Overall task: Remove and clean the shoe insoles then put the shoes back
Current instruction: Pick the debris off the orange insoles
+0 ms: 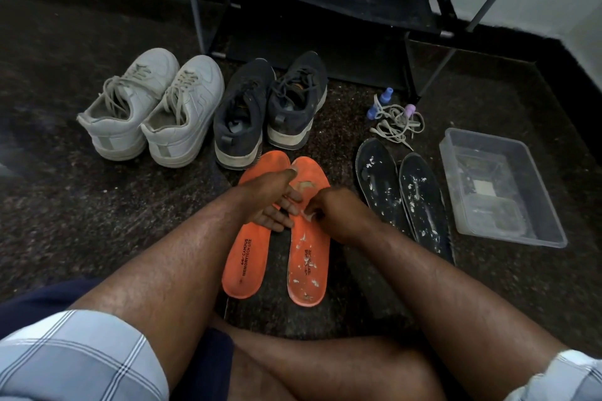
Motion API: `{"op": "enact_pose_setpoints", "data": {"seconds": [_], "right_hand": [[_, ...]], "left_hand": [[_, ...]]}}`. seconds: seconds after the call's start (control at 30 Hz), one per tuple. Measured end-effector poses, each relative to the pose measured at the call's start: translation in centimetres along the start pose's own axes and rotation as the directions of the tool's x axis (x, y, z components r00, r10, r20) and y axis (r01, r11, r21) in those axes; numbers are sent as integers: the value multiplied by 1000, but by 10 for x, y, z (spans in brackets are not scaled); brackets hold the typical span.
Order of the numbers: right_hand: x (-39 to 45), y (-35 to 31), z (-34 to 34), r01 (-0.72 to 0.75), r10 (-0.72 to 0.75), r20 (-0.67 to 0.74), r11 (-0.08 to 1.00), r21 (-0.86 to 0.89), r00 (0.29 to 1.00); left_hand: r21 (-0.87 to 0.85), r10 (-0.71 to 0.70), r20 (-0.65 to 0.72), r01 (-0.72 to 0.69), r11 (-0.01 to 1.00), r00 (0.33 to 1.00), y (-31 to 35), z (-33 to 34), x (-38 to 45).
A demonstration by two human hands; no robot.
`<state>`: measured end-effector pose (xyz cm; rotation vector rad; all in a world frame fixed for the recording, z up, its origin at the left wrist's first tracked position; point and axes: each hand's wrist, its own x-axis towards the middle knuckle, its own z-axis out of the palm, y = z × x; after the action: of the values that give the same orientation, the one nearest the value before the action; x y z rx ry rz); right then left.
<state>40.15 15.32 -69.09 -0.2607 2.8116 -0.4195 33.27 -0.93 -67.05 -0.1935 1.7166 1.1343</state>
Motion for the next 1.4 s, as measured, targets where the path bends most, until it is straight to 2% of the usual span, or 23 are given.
{"op": "enact_pose_setpoints", "data": {"seconds": [0.07,0.13,0.27,0.33,0.43,0.47,0.53,0.63,0.77,0.87,0.93,1.03,1.17,1.2,1.3,1.4], "right_hand": [[2,11,-1,-99,100,-118,995,11,988],[2,16,0,-146,150,-155,989,36,976],[-2,-2,8,-15,17,-29,999,47,999],[1,0,8,-36,40,-87,999,40,995],[5,11,6,-166,162,-210,986,0,964],[5,10,6,-163,154,-223,986,-19,963],[4,3,9,-58,49,-176,997,-49,983],[3,0,9,79,-76,-134,997,18,988],[4,22,5,-62,62,-265,998,10,962],[4,16,8,-14,-7,-195,994,-106,981],[5,5,10,34,-46,-142,996,-85,989],[7,6,11,55,-66,-148,996,-72,987],[9,18,13,-107,97,-257,994,-25,961],[9,15,14,-102,91,-260,994,-28,961],[9,1,15,50,-58,-165,997,-53,985],[13,8,12,58,-68,-158,996,-69,985]], "left_hand": [[5,3,-6,-3,1000,1000,0,0,1],[6,7,-7,-7,1000,1000,0,0,1],[11,1,6,-2,1000,1000,1,1,-1],[17,7,6,-7,1000,1000,0,1,-1],[16,6,-6,-5,1000,1000,0,1,1],[16,6,-8,-5,1000,1000,0,2,1],[21,6,-10,-6,1000,1000,0,2,0],[18,9,-19,-8,1000,1000,1,2,0],[12,15,-37,-14,1000,999,-1,2,2],[5,20,-34,-20,1000,999,-1,1,4],[2,19,-28,-19,1000,999,-1,1,5],[-7,16,-28,-17,1000,999,-1,1,5],[-2,16,-40,-16,1000,999,-1,2,5],[-2,13,-40,-13,1000,999,-1,2,5],[-2,5,-27,-5,1000,1000,0,2,4],[-3,4,-25,-4,1000,1000,0,2,3]]}}
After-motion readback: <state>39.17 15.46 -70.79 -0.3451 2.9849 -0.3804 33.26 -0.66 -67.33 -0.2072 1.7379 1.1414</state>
